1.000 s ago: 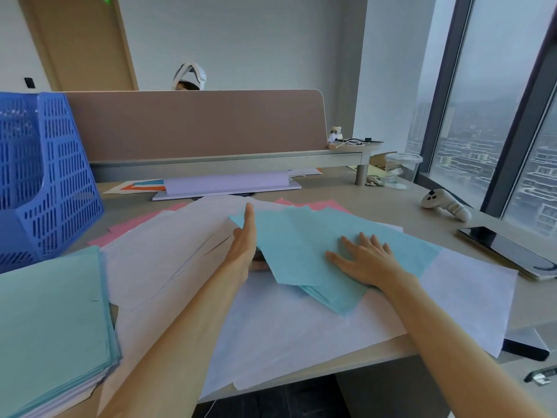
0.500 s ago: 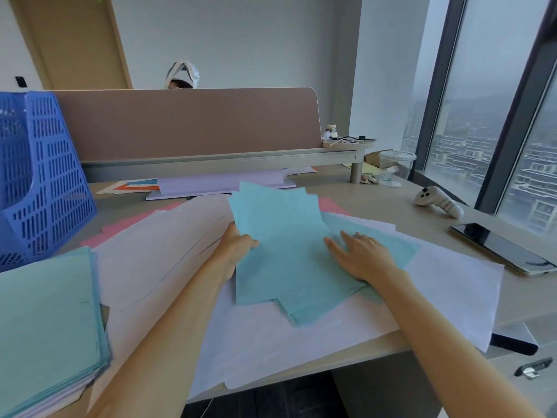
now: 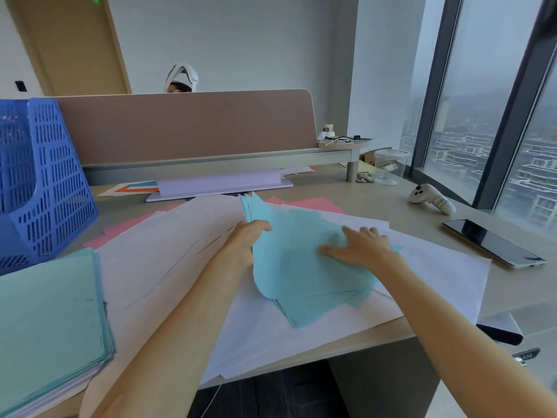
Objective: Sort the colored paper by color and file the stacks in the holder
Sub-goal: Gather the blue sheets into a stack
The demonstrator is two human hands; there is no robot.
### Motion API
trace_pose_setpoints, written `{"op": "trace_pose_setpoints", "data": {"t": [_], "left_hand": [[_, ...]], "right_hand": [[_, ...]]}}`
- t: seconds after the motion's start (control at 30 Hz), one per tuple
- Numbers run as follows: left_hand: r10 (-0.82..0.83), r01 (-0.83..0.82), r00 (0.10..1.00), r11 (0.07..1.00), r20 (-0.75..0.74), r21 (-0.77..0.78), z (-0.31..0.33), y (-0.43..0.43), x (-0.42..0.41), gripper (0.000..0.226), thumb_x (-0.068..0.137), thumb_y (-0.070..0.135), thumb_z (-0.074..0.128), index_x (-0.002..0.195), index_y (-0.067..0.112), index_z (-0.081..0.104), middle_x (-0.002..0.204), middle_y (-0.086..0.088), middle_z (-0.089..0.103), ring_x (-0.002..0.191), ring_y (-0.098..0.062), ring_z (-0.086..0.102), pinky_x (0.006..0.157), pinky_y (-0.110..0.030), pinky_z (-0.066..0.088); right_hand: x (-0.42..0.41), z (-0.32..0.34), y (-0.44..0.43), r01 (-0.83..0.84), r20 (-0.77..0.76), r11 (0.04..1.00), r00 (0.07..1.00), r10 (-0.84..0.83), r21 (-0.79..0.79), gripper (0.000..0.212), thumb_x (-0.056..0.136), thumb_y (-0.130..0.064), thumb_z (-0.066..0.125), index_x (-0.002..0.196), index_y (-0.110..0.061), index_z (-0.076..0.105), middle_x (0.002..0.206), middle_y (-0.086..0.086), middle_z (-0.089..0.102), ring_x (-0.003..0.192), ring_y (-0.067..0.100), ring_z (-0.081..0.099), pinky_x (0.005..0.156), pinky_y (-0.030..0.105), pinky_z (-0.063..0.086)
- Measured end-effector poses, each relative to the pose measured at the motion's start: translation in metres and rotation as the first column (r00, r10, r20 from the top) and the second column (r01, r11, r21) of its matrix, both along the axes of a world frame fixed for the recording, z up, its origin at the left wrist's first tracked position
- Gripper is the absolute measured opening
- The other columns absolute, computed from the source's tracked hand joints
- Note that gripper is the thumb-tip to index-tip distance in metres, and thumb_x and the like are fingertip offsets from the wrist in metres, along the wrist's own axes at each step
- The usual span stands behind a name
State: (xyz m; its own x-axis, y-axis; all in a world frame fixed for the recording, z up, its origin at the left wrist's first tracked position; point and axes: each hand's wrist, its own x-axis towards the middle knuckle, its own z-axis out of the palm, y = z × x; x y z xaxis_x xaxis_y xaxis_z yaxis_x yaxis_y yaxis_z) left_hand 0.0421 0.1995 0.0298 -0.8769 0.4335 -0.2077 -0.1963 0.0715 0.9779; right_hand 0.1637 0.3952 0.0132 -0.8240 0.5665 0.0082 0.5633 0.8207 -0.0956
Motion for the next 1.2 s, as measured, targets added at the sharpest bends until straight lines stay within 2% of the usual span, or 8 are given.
{"op": "trace_pose_setpoints", "data": {"t": [0.23,0.4,0.53,0.63,0.87,1.0,1.13,1.2], "left_hand": [[0.012,-0.013,0.998,1.000,0.064,0.013,0.008,0.005,0.005,0.015,0.087,0.003,0.058,0.102,0.004,0.061,0.088,-0.013,0.065,0.070,-0.027,0.062,0.069,-0.033,0.050],[0.022,-0.022,1.000,1.000,0.019,0.009,0.012,0.002,0.006,0.023,0.088,0.000,0.054,0.111,0.001,0.059,0.095,-0.017,0.065,0.072,-0.027,0.061,0.064,-0.031,0.050],[0.031,-0.032,0.999,0.999,-0.014,-0.013,0.008,-0.002,0.004,0.026,0.087,-0.003,0.051,0.113,-0.003,0.058,0.102,-0.021,0.066,0.078,-0.030,0.062,0.069,-0.034,0.051],[0.018,-0.022,0.998,0.998,-0.057,-0.057,0.000,-0.004,0.006,0.029,0.086,-0.001,0.054,0.113,-0.003,0.060,0.110,-0.022,0.067,0.090,-0.033,0.065,0.082,-0.041,0.052],[0.092,-0.085,0.988,0.995,-0.125,0.056,-0.007,-0.002,0.016,0.019,0.078,0.004,0.065,0.097,0.009,0.065,0.094,-0.013,0.071,0.080,-0.028,0.067,0.077,-0.039,0.054],[0.119,-0.114,0.993,0.984,-0.028,0.135,-0.002,-0.001,0.008,0.075,0.050,0.037,0.083,0.117,0.011,0.060,0.107,-0.009,0.071,0.094,-0.029,0.069,0.082,-0.045,0.056],[0.094,-0.067,0.991,0.965,-0.097,0.252,0.021,-0.004,0.019,0.029,0.085,0.019,0.069,0.112,0.011,0.067,0.104,-0.005,0.073,0.094,-0.025,0.069,0.076,-0.034,0.054],[0.155,-0.085,0.963,0.950,-0.218,0.300,0.030,-0.004,0.022,0.022,0.089,0.013,0.064,0.111,0.014,0.066,0.103,-0.001,0.073,0.092,-0.021,0.069,0.075,-0.031,0.055]], "right_hand": [[0.002,0.003,0.003,0.026,-0.013,1.000,1.000,-0.026,0.008,0.080,0.078,-0.080,0.043,0.129,-0.020,0.053,0.129,0.012,0.052,0.124,0.034,0.039,0.096,0.040,0.033],[-0.004,0.013,0.011,0.048,-0.102,0.981,0.992,-0.068,-0.189,0.091,0.066,-0.071,0.069,0.130,-0.012,0.043,0.129,0.017,0.045,0.122,0.036,0.043,0.088,0.040,0.041],[-0.010,0.020,0.019,0.032,-0.187,0.943,0.978,-0.098,-0.330,0.061,0.064,-0.044,0.084,0.099,-0.003,0.054,0.101,0.011,0.060,0.088,0.028,0.057,0.068,0.032,0.044],[-0.010,0.025,0.023,-0.068,-0.298,0.820,0.946,-0.128,-0.568,0.040,0.067,-0.017,0.082,0.100,-0.002,0.064,0.098,0.017,0.069,0.080,0.030,0.067,0.073,0.039,0.056],[0.007,0.044,0.025,-0.493,-0.682,0.566,0.709,-0.179,-0.661,0.038,0.077,0.001,0.072,0.112,-0.012,0.063,0.107,0.013,0.071,0.094,0.031,0.069,0.083,0.050,0.057],[0.015,0.055,0.023,-0.614,-0.747,0.430,0.585,-0.317,-0.663,0.042,0.078,0.000,0.073,0.117,-0.008,0.060,0.106,0.011,0.071,0.087,0.028,0.071,0.077,0.045,0.059],[0.017,0.056,0.016,-0.673,-0.788,0.412,0.503,-0.354,-0.614,0.042,0.078,0.000,0.073,0.117,-0.009,0.060,0.107,0.010,0.072,0.085,0.025,0.070,0.075,0.041,0.060],[0.018,0.057,0.014,-0.688,-0.821,0.449,0.457,-0.341,-0.570,0.040,0.077,0.002,0.073,0.114,-0.011,0.062,0.107,0.008,0.072,0.088,0.023,0.070,0.076,0.039,0.059]]}}
